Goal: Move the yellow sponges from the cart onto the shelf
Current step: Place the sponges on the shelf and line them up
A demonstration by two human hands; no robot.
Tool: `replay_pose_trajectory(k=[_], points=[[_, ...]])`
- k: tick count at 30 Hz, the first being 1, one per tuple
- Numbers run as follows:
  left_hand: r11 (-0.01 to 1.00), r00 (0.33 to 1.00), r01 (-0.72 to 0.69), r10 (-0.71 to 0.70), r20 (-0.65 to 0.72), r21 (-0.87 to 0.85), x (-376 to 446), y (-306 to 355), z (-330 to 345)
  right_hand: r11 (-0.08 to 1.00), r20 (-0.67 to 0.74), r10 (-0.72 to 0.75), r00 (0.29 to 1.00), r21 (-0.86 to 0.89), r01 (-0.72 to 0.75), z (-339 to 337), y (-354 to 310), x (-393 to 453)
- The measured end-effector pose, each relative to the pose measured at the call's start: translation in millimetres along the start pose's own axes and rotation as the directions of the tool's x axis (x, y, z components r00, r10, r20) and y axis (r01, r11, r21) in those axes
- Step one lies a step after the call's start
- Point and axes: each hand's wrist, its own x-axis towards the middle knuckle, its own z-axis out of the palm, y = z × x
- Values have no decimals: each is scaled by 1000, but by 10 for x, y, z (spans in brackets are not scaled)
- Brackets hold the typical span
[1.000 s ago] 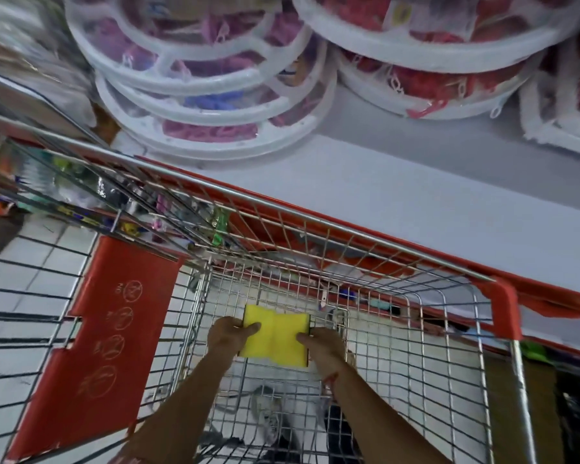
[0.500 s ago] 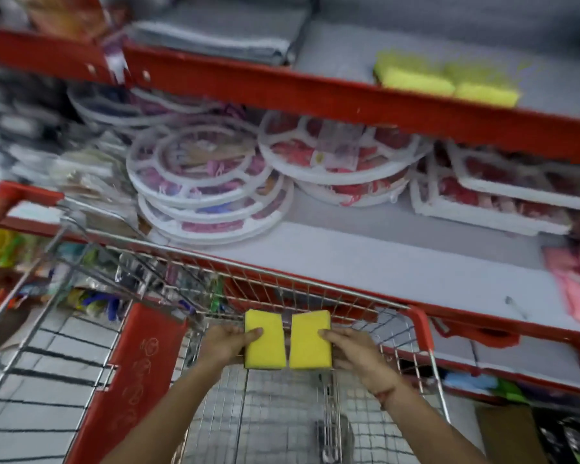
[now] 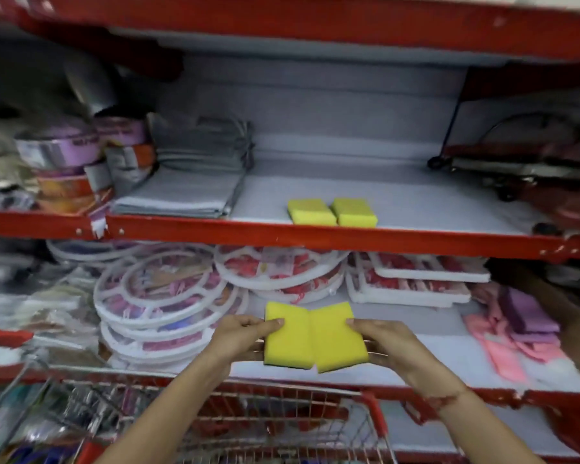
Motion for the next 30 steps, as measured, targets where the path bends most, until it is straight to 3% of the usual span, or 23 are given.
replay_pose_trajectory(k=[7,16,23,27,30], points=[[973,972,-232,232,38,-9,130,1064,531,976,-70,-219,973,-13,219,-641,-991,9],[917,915,-396,398,-62,39,677,2075,1462,948,-164,-314,935,-96,302,-1525,-1890,428],[862,903,-393,427,-43,321,1136,2267,2134,965,-302,-229,925,-194,175,-2026,-2010,920],[757,878,-391,477,-34,523,1244,2237,2291,957,-309,-159,938,-282,69,-2156,-1931,1061],[674,861,-359,506,-50,645,1276,2242,2311,887,-333,-183,925,-462,9,-2158,-1921,1128]])
